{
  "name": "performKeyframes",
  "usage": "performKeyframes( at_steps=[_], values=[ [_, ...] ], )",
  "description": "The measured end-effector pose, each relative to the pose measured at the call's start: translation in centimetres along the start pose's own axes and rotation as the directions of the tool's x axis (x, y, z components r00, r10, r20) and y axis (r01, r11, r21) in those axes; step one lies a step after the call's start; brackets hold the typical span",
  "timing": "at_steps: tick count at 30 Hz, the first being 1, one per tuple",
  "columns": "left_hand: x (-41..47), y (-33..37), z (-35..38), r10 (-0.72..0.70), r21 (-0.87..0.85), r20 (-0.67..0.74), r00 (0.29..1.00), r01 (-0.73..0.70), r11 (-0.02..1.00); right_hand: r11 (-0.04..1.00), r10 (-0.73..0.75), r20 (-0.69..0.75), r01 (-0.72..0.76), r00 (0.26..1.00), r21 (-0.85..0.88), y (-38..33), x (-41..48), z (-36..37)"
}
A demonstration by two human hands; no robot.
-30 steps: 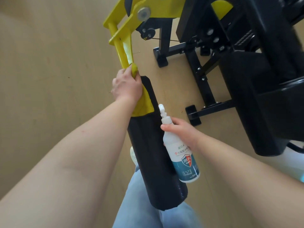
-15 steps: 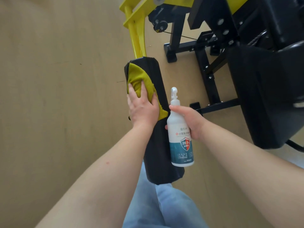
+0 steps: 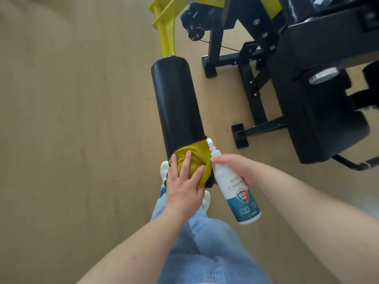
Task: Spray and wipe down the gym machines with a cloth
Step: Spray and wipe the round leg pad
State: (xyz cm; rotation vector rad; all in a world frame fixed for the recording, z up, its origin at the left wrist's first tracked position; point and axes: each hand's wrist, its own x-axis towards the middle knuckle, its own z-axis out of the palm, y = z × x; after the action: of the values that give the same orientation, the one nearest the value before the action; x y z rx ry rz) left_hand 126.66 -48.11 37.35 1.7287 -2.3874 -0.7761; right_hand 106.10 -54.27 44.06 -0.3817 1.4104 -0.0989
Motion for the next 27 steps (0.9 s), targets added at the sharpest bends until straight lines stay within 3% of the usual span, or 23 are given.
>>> performKeyframes(
  at_steps=[5, 12, 15, 18, 21, 24, 27],
  values=[
    [-2.4, 0.0, 0.6, 0.043, -0.026, 0.016, 0.999, -0.042, 0.999, 0.995, -0.059, 0.015, 0.057, 0.998, 0.077, 1.8, 0.2, 0.5],
    [-1.3, 0.6, -1.0, -0.262, -0.326, 0.035, 0.964, 0.259, 0.909, 0.986, -0.147, 0.006, 0.146, 0.989, 0.086, 2.1, -0.3, 1.9],
    [-0.4, 0.3, -1.9, -0.391, -0.451, 0.099, 0.915, 0.391, 0.802, 0.983, -0.185, -0.003, 0.185, 0.983, 0.011, 1.3, -1.1, 1.8],
    [0.7, -0.7, -2.9, -0.432, -0.585, 0.09, 0.897, 0.399, 0.706, 0.97, -0.228, 0.017, 0.229, 0.973, -0.084, 0.3, -1.5, 2.1],
    [0.9, -1.2, -3.6, -0.281, -0.504, 0.004, 0.96, 0.244, 0.828, 0.957, -0.264, 0.044, 0.268, 0.963, -0.11, -0.3, -1.6, 2.4],
    [1.3, -0.6, -2.9, -0.05, -0.21, 0.077, 0.996, 0.065, 0.976, 0.952, -0.286, 0.059, 0.291, 0.956, -0.097, -0.7, -1.6, 2.0],
    [3.5, -0.2, -2.3, -0.091, -0.099, 0.107, 0.99, 0.102, 0.99, 0.939, -0.329, 0.034, 0.33, 0.944, -0.094, -1.4, -0.9, 0.7]
  ],
)
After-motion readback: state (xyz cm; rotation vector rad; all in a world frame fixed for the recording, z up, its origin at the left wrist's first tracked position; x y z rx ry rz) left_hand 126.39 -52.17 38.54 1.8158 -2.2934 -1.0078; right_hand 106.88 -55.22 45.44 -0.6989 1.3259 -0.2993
